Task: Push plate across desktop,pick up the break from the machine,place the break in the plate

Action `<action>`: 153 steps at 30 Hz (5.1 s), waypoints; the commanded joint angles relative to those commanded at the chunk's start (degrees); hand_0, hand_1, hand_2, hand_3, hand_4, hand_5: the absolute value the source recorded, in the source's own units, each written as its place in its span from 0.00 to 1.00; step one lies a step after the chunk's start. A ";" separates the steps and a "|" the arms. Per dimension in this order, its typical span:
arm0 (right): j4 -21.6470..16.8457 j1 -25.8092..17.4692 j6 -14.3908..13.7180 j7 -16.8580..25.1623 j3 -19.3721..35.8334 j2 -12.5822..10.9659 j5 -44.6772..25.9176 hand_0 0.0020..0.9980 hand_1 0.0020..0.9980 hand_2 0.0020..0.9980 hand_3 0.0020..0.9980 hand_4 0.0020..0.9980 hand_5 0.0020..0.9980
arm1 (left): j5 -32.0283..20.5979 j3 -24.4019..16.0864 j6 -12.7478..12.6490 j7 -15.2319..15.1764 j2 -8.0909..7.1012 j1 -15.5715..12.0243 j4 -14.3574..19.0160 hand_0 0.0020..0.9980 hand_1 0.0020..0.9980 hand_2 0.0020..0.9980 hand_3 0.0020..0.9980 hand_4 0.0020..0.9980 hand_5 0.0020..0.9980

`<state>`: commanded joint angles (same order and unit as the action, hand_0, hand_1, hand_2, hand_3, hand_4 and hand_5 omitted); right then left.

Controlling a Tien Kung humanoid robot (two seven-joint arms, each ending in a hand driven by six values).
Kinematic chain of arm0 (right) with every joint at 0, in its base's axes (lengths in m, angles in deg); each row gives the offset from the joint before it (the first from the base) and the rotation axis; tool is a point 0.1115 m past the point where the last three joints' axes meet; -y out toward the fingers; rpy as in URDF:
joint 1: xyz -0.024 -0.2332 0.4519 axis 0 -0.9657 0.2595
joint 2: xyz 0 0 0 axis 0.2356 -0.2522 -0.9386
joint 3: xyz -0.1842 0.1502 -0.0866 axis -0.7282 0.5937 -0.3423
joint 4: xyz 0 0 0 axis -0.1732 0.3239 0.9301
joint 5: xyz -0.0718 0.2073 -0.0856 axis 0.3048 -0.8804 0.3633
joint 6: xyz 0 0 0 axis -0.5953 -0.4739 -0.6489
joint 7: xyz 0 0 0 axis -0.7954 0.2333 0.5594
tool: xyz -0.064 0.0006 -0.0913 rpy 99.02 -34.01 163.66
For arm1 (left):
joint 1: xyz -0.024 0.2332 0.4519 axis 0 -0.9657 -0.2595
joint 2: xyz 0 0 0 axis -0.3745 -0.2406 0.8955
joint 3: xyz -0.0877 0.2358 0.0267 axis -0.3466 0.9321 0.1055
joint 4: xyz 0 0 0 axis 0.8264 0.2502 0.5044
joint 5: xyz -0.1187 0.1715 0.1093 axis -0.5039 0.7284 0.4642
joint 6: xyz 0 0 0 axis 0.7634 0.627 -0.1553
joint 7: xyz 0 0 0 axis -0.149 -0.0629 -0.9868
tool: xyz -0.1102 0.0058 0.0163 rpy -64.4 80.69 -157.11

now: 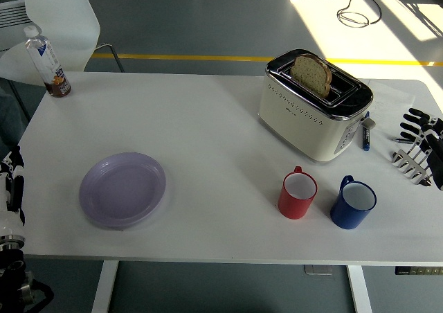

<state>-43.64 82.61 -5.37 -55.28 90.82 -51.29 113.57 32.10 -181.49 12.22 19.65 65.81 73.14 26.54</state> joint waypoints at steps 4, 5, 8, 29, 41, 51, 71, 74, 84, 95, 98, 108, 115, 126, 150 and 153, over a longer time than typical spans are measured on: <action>-0.01 0.06 0.01 0.02 0.01 0.15 -0.04 0.81 0.76 0.76 0.74 0.47 0.59 | -0.19 1.28 0.65 0.26 -0.17 0.35 -1.40 0.94 0.95 0.99 0.91 0.55 1.00; 0.01 0.08 0.00 0.02 -0.03 0.17 -0.05 0.81 0.76 0.76 0.74 0.47 0.59 | -0.11 1.63 0.81 0.37 -0.18 0.36 -1.69 0.93 0.95 0.99 0.91 0.55 1.00; 0.00 0.07 0.01 0.02 -0.06 0.28 -0.06 0.81 0.76 0.76 0.74 0.47 0.59 | -0.18 2.56 1.20 0.53 -0.21 0.42 -2.30 0.93 0.95 0.99 0.91 0.55 1.00; 0.08 0.21 0.00 0.00 -0.28 0.45 -0.01 0.81 0.76 0.76 0.74 0.47 0.59 | 0.05 7.63 3.18 1.44 0.34 1.81 -5.60 0.93 0.95 0.98 0.90 0.54 1.00; 0.10 0.29 0.03 -0.03 -0.18 0.43 -0.02 0.81 0.76 0.76 0.74 0.47 0.59 | 0.29 10.74 4.54 2.51 0.52 2.29 -5.36 0.92 0.93 0.97 0.88 0.54 1.00; 0.03 0.29 0.01 0.02 0.18 0.43 -0.04 0.81 0.76 0.76 0.74 0.47 0.59 | 0.62 12.32 5.15 3.16 0.88 2.70 -5.11 0.92 0.93 0.97 0.88 0.54 1.00; 0.07 0.18 0.19 -0.02 -0.38 0.30 0.10 0.81 0.76 0.76 0.74 0.47 0.59 | -4.51 18.45 6.47 3.29 0.31 1.04 -1.64 0.91 0.92 0.96 0.87 0.53 1.00; 0.12 0.10 0.17 -0.02 -0.52 0.28 0.09 0.81 0.76 0.76 0.74 0.47 0.59 | -6.15 19.76 6.42 3.05 -0.03 0.51 -0.48 0.91 0.92 0.96 0.87 0.53 1.00; 0.13 -0.07 0.11 0.00 -0.73 0.23 0.07 0.81 0.76 0.76 0.74 0.47 0.59 | -10.02 23.27 6.48 2.75 -0.51 -0.33 2.16 0.91 0.92 0.96 0.87 0.53 1.00; 0.16 0.20 0.08 0.00 -0.57 0.29 0.10 0.81 0.76 0.76 0.74 0.47 0.59 | -13.09 26.30 6.88 2.69 -1.15 -0.57 4.02 0.90 0.91 0.95 0.87 0.53 1.00; 0.16 0.34 0.09 0.00 -0.57 0.32 0.11 0.81 0.76 0.76 0.74 0.47 0.59 | -13.79 26.87 7.05 2.68 -1.20 -0.42 4.29 0.90 0.91 0.95 0.87 0.53 1.00; 0.14 0.49 0.08 0.01 -0.40 0.38 0.14 0.81 0.76 0.76 0.74 0.47 0.59 | -16.41 28.83 8.00 2.79 -1.37 -0.22 4.21 0.89 0.91 0.95 0.87 0.53 1.00; 0.14 0.52 0.05 0.01 -0.27 0.41 0.16 0.81 0.76 0.76 0.74 0.47 0.59 | -17.40 29.98 8.72 3.01 -1.38 0.01 4.47 0.87 0.90 0.95 0.87 0.53 1.00; 0.18 0.83 0.07 0.01 -0.28 0.59 0.12 0.81 0.76 0.76 0.74 0.47 0.59 | -18.99 31.35 9.50 3.25 -1.32 1.44 3.68 0.85 0.89 0.95 0.86 0.52 1.00; 0.31 0.27 0.11 -0.02 -1.27 0.58 0.00 0.81 0.77 0.76 0.74 0.47 0.60 | -20.86 35.21 11.24 3.93 -0.68 2.28 2.46 0.81 0.85 0.93 0.85 0.52 1.00; 0.32 0.09 0.11 -0.02 -1.37 0.59 -0.02 0.81 0.77 0.76 0.74 0.47 0.60 | -20.94 35.49 11.31 3.91 -0.43 2.38 2.22 0.81 0.85 0.93 0.85 0.52 1.00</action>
<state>-43.31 82.70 -5.27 -55.30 89.44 -50.70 113.55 11.15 -146.00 23.53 23.55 65.38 75.51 28.76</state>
